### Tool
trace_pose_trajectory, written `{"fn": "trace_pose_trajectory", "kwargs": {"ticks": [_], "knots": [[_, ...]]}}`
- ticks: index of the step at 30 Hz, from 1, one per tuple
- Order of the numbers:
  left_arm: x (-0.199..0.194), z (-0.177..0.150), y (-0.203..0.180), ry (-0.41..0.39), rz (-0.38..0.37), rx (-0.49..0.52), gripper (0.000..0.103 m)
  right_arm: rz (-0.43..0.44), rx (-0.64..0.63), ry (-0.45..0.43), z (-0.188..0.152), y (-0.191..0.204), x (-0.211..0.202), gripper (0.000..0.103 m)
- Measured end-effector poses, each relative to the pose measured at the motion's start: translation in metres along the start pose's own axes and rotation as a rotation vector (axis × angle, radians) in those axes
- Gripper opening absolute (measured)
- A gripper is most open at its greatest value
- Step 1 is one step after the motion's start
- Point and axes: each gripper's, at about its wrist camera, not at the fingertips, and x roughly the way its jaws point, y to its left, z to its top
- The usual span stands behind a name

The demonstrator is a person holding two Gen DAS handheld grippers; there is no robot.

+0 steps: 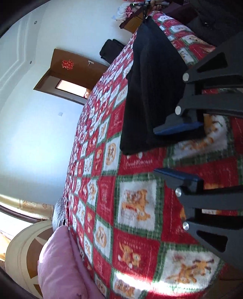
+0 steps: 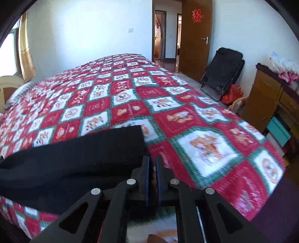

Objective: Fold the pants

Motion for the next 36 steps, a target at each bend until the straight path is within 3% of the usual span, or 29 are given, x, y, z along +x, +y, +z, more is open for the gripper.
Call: {"fn": "trace_pose_trajectory", "kwargs": {"ticks": [2,4,6,7,10,13,16,20,23,26,28,29,31,36], "knots": [[-0.009,-0.003,0.011,0.003,0.030,-0.016,0.042,-0.022,0.001,-0.018,-0.002,-0.009,-0.012,0.008],[-0.020,-0.005,0.024,0.002,0.069,-0.038,0.045,-0.038,0.008,-0.039,-0.002,-0.018,-0.025,0.016],[-0.030,-0.006,0.032,-0.005,0.085,-0.060,0.048,-0.008,0.032,-0.065,0.001,-0.023,-0.038,0.057],[-0.035,-0.005,0.034,-0.012,0.094,-0.068,0.048,-0.003,0.045,-0.096,0.002,-0.023,-0.047,0.063],[-0.040,0.004,0.028,-0.031,0.077,-0.085,0.048,0.015,0.033,-0.140,0.010,-0.005,-0.062,0.064],[-0.026,0.020,0.011,-0.015,0.054,-0.079,0.048,0.093,-0.015,-0.149,0.017,0.035,-0.066,0.064],[0.001,0.037,-0.005,0.028,0.041,-0.096,0.048,0.172,-0.140,-0.148,0.021,0.103,-0.065,0.064],[0.029,0.045,-0.028,0.048,0.027,-0.063,0.048,0.365,-0.292,-0.100,0.012,0.207,-0.054,0.064],[0.037,0.030,-0.047,0.080,0.051,0.007,0.048,0.476,-0.390,-0.052,-0.006,0.277,-0.041,0.064],[0.042,0.010,-0.055,0.122,0.106,0.079,0.049,0.523,-0.479,0.002,-0.029,0.331,-0.024,0.064],[0.036,0.002,-0.053,0.117,0.120,0.093,0.053,0.524,-0.517,0.051,-0.044,0.350,-0.013,0.063],[0.033,0.001,-0.050,0.122,0.117,0.079,0.058,0.522,-0.533,0.090,-0.051,0.357,-0.006,0.060],[0.024,-0.002,-0.040,0.123,0.094,0.036,0.058,0.506,-0.590,0.170,-0.068,0.364,0.003,0.049],[0.005,0.005,-0.022,0.064,0.123,-0.012,0.057,0.517,-0.670,0.256,-0.082,0.339,-0.013,0.047]]}}
